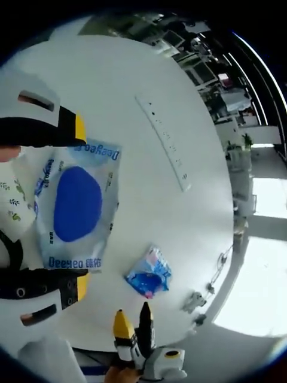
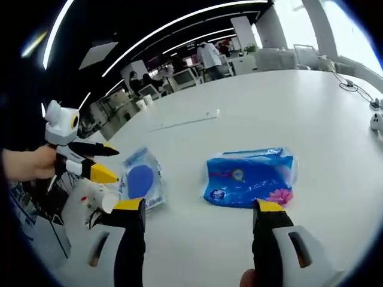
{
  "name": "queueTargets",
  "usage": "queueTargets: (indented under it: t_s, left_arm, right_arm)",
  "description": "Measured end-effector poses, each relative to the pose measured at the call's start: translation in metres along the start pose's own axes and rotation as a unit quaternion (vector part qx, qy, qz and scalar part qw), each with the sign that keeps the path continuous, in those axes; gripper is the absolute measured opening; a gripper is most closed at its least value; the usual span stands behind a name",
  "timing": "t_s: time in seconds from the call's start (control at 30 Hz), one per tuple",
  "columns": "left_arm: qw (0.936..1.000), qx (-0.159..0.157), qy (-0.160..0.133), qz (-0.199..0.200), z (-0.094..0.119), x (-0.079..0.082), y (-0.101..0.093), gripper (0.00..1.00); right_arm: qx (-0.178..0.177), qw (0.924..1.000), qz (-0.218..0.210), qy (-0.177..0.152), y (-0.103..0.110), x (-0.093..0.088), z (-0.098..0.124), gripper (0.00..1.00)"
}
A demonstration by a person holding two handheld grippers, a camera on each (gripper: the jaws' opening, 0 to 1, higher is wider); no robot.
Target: Arrange the tabletop items into an orderly group along one side of the table until the central work area is clear of visible clutter.
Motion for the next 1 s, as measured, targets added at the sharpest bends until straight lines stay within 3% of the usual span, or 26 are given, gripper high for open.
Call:
queueTargets:
  t_s: [0.4, 1.0]
  left_arm:
    - [0.9999, 0.012, 0.002, -0.009, 0.019, -0.009, 0.033, 0.78]
    - [0.9998, 0.009, 0.006, 0.017, 0.008, -0.023, 0.051, 0.75]
  right_arm:
    - [0.013, 0.9997, -0.01, 0.017, 0.039, -0.016, -0.014, 0.7]
    - [0.018, 0.9989, -0.03, 0.03, 0.053, -0.029, -0.022, 0.66]
Point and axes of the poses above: the point that each gripper's makers call its tool centre point, and the gripper's own axes: z roughly backward along the fingers, y roughly to its left, x roughly out of its top, the point moved 2 cm from there along z, roughly backward along the fingers, and after that the axes turned 2 degrees about -x, right-handed, at the moved point
